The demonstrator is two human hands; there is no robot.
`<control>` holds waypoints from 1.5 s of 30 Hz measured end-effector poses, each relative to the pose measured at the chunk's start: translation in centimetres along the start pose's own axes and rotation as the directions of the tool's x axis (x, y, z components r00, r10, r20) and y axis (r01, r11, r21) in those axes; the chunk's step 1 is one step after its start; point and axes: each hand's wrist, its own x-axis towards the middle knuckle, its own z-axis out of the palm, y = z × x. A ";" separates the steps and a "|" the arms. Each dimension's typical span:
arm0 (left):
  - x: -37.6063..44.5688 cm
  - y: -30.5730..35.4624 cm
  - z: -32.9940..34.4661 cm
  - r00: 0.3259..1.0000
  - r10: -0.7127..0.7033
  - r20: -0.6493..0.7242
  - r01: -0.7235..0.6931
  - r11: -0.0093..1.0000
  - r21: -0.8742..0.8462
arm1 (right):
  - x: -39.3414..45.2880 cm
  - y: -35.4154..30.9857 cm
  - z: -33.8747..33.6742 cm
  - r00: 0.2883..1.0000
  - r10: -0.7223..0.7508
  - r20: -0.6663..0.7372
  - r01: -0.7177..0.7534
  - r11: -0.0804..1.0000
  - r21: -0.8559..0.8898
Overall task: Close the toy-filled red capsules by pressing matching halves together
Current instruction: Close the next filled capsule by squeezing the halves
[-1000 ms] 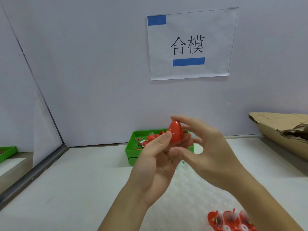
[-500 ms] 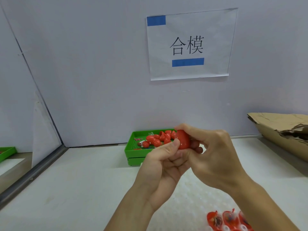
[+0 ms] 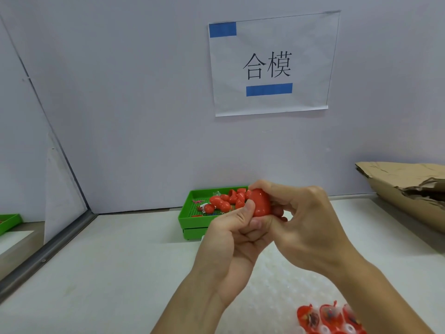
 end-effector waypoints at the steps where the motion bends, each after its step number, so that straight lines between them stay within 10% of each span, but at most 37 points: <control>1: 0.0 0.1 0.0 1.000 0.000 -0.003 0.000 1.000 0.006 | 0.0 0.0 0.0 1.000 0.028 0.013 -0.028 0.998 0.055; 9: 0.0 0.9 0.0 1.000 0.027 0.002 -0.027 1.000 0.001 | 0.0 0.0 -0.5 0.982 0.171 0.082 -0.190 0.873 0.449; 33: 0.4 0.1 0.1 0.999 0.043 -0.011 -0.042 0.994 0.101 | 0.1 0.8 -0.7 0.990 0.133 -0.037 -0.126 0.980 0.155; 45: 0.7 -0.1 -0.2 0.974 0.224 -0.015 -0.211 0.938 0.273 | 0.4 0.5 -2.2 0.971 0.239 -0.017 -0.218 0.911 0.350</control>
